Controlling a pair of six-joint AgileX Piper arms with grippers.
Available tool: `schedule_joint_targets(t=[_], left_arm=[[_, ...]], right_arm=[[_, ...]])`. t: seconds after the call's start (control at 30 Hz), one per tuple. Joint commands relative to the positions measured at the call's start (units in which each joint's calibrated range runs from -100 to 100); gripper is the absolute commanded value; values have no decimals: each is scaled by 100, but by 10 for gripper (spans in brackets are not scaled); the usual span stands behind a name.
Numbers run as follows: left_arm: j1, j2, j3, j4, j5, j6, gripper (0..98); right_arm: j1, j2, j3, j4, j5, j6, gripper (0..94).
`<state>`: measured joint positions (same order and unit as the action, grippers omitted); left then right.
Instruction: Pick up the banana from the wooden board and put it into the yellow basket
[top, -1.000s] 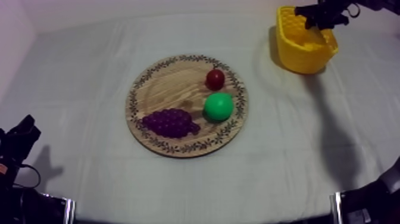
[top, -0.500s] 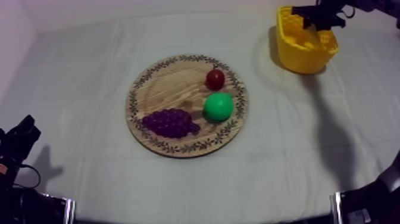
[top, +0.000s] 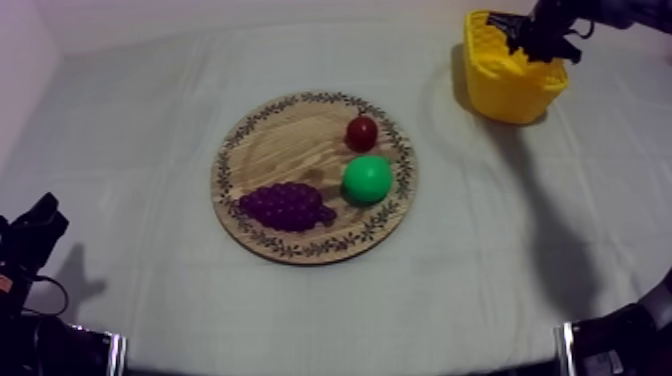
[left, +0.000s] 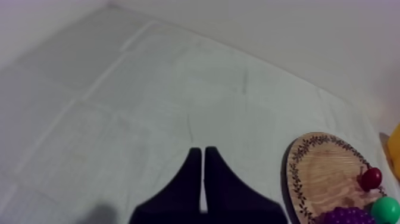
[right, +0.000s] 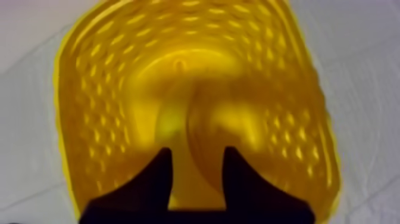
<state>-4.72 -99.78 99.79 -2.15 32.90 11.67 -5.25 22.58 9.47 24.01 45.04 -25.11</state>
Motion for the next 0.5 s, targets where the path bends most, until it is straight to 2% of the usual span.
schedule_joint_targets(t=[0.0,0.13,0.47], left_arm=[[-2,-5,-1,-3,0,-1,1],[-2,-5,-1,-3,0,-2,1],[-2,-5,-1,-3,0,2,1]], right_arm=[[19,-382,219,-80,-10,136,117],[53,-1099,704,-223,-37,304,32],[489,-3492,2299,-951,-353,1150,7]])
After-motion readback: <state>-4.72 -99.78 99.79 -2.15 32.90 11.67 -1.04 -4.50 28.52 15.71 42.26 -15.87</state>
